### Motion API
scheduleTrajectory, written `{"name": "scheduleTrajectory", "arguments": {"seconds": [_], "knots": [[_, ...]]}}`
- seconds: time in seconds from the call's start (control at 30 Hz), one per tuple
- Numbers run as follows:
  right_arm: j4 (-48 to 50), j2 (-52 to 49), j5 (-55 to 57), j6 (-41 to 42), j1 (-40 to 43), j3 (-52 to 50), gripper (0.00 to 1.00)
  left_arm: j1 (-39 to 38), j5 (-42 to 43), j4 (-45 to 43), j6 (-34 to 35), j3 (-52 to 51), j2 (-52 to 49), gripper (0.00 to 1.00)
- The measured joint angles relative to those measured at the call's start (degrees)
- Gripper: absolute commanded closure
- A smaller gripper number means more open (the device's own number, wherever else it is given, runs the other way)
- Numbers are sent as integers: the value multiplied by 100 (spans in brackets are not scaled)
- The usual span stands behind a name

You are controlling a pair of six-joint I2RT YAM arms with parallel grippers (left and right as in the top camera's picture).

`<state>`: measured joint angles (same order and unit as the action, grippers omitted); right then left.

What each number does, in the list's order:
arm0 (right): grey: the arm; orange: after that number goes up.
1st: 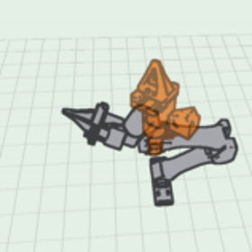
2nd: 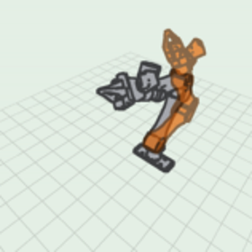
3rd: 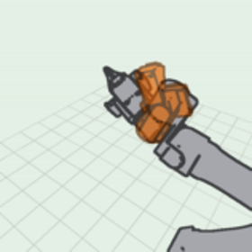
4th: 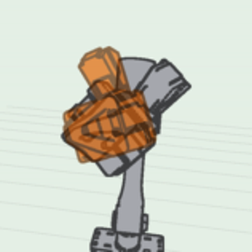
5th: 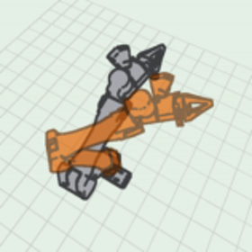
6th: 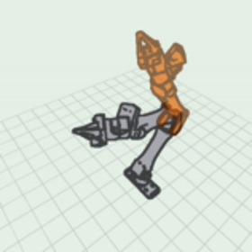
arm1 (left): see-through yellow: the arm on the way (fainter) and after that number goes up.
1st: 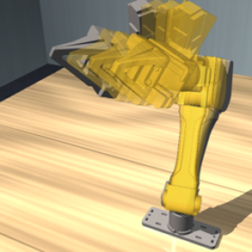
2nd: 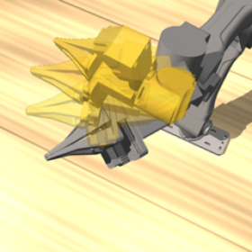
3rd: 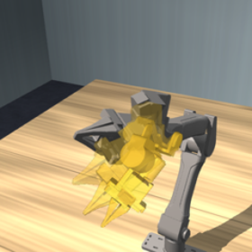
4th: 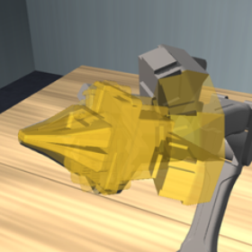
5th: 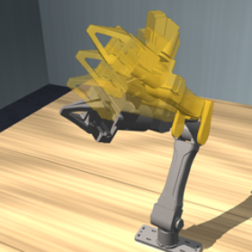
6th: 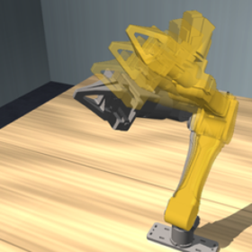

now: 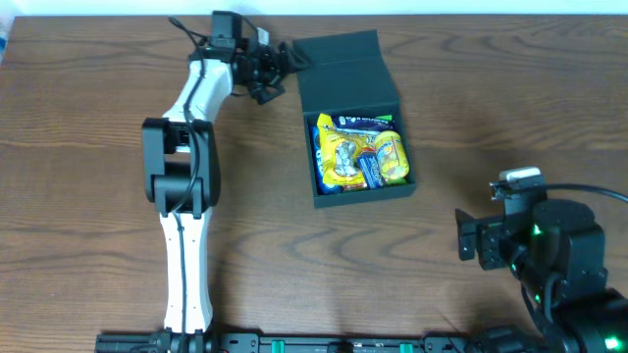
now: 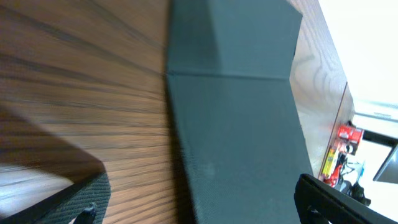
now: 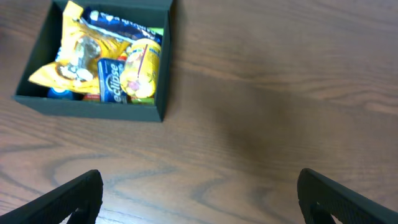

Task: Pack container
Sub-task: 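Raise the left gripper and move it to the box lid's far edge, then push the box lid forward and down with the left gripper to close it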

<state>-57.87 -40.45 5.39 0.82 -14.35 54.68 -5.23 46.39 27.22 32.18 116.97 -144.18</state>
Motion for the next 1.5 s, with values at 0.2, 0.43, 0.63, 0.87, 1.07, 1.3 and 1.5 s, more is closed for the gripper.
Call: {"name": "scheduleTrajectory", "arguments": {"seconds": [0.2, 0.43, 0.63, 0.87, 1.07, 1.3, 1.5], "knots": [[2, -435, 26, 0, 0, 0, 1, -291, 15, -31, 70, 0, -4, 5], [2, -988, 24, 0, 0, 0, 1, -538, 142, -133, 103, 0, -20, 5], [0, -1069, 22, 2, 0, 0, 1, -597, 487, -761, 105, -7, -96, 5], [-13, -1005, 22, 2, 0, -2, 1, -588, 1034, -1602, 81, -7, -98, 5], [-17, -1005, 22, 2, 0, -2, 1, -581, 1434, -1856, 79, -2, -98, 4], [-17, -1005, 22, 2, 0, 0, 1, -575, 1832, -1853, 24, 227, -101, 4], [-15, -1005, 22, 2, 0, -2, 1, -575, 1950, -1602, -225, 275, -7, 4]]}}
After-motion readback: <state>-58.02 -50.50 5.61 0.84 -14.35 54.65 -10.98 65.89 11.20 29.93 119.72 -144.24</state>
